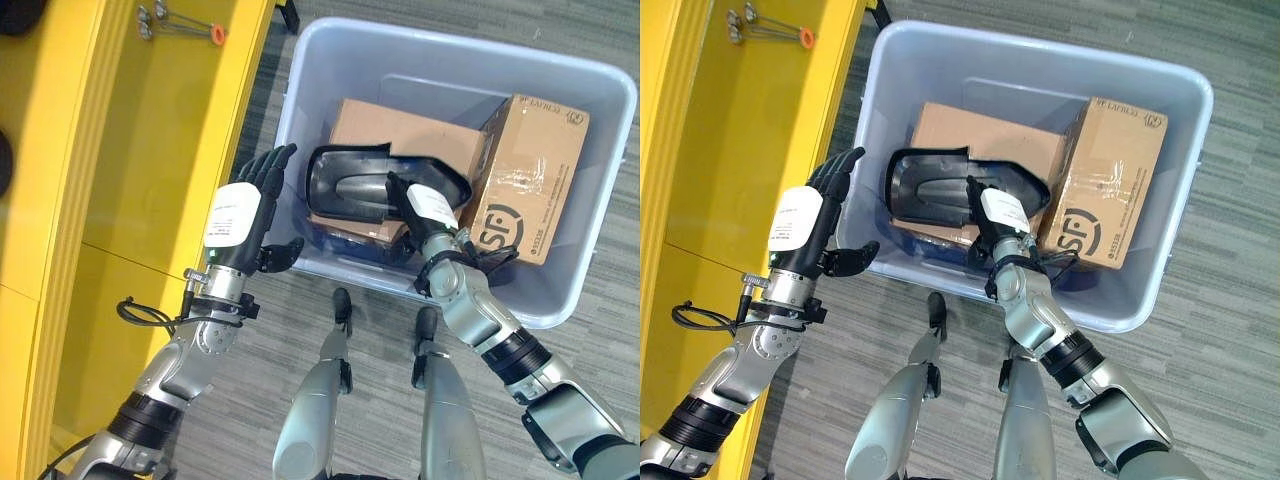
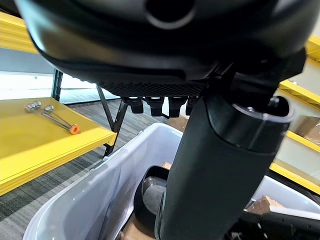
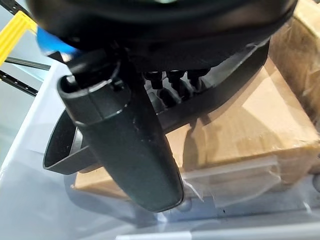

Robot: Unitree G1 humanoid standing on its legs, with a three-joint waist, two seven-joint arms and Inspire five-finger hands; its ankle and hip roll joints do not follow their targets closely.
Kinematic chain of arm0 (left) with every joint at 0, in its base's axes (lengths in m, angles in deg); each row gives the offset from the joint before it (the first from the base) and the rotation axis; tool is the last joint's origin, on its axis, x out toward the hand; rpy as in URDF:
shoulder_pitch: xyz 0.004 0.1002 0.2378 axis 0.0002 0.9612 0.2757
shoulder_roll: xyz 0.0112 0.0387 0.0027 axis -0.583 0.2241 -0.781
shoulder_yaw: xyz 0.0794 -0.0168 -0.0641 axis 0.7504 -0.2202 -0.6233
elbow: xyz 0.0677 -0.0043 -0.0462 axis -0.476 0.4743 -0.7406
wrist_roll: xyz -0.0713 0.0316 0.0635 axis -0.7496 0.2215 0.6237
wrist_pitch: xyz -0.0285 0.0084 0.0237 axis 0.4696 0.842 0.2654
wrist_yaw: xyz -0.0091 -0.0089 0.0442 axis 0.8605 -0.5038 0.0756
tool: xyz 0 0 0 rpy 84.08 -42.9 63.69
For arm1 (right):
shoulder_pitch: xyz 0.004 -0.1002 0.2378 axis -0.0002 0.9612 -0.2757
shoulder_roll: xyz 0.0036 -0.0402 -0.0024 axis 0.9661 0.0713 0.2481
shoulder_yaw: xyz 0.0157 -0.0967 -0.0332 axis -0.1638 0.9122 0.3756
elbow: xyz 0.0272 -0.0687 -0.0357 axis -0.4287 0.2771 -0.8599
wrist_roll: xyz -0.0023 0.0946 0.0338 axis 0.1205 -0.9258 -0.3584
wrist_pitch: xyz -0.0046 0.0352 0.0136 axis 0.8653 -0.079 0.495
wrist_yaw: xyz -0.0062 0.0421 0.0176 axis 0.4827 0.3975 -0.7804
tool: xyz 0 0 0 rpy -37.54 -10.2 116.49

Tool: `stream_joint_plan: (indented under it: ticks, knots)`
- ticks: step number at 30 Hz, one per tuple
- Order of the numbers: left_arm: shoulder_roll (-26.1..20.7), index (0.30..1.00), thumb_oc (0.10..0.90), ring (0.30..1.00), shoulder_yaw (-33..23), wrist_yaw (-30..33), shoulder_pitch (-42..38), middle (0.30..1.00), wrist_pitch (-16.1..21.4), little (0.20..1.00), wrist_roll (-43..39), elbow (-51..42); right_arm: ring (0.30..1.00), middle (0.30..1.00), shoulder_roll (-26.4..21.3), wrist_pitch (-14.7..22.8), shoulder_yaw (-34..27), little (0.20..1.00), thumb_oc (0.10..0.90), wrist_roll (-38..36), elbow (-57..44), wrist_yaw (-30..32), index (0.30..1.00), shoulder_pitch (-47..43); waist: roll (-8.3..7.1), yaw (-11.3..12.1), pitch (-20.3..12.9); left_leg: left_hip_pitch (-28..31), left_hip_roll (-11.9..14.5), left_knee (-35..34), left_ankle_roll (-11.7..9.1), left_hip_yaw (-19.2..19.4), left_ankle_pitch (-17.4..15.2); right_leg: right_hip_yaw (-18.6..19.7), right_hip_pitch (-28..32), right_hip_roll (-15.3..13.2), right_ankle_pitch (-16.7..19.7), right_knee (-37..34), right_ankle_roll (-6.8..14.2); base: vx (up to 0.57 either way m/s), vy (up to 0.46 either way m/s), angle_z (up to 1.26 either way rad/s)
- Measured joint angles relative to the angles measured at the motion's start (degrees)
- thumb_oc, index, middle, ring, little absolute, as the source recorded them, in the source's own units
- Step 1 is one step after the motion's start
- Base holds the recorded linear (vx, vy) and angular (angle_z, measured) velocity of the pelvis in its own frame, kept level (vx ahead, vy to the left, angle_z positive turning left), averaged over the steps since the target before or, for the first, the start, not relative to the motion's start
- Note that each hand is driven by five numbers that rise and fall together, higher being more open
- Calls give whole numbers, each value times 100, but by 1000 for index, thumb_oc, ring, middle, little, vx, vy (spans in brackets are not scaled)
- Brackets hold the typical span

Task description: Move parts from the plastic box to the shelf.

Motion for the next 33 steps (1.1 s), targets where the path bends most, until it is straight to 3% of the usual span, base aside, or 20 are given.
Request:
stream_joint_plan:
  ticks: [12,13,14,33]
  knots:
    - [154,1000,900,1000,-2,125,-50,1000,-26,1000,-2,-50,1000,1000,-85,118,57,1000,900,227,12,162,1000,-468,5,13,-3,-670,0,236,-44,7,15,78,-775,-6,-49,388,-62,0,0,0]
    - [154,1000,900,1000,-2,128,-50,1000,-29,1000,-1,-49,676,676,-94,146,61,676,669,231,12,164,676,-496,5,17,-3,-714,4,256,-55,5,10,82,-822,-3,-54,413,-72,0,0,0]
    - [155,1000,900,1000,-2,128,-44,1000,-32,1000,-1,-49,300,300,-94,165,63,300,400,236,9,168,300,-515,5,17,-3,-756,7,280,-62,4,5,83,-868,-2,-56,434,-80,0,0,0]
    - [162,1000,900,1000,-15,367,-32,1000,-89,1000,0,-186,300,300,-189,244,203,300,400,899,-4,166,300,-1351,28,145,-18,-1234,95,513,-113,80,-11,176,-1381,49,-35,562,-179,0,0,-3]
